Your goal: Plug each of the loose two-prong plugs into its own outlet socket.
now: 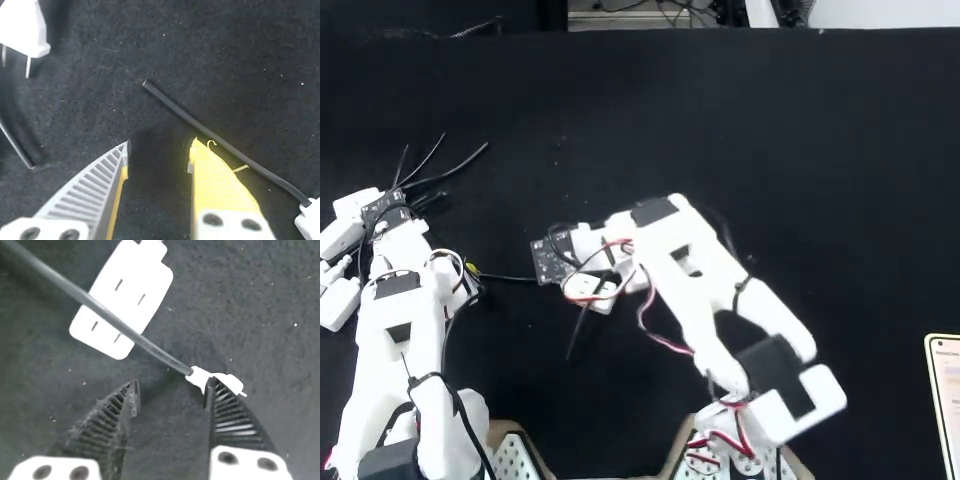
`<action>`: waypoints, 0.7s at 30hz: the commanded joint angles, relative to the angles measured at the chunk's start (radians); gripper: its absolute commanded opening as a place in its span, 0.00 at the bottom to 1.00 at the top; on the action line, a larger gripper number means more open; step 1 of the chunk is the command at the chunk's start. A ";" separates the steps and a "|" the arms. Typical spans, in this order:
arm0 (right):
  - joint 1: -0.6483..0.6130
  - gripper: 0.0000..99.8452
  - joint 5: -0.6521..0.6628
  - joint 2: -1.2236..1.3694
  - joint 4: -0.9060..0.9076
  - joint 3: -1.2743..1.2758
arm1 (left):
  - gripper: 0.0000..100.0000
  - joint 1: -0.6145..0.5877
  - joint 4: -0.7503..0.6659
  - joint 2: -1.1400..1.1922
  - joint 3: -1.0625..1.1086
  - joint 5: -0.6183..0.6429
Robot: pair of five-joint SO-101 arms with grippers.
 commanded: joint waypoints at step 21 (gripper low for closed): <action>0.181 0.01 -0.450 -0.067 0.048 -0.251 | 0.20 0.016 -0.011 -0.025 -0.012 0.009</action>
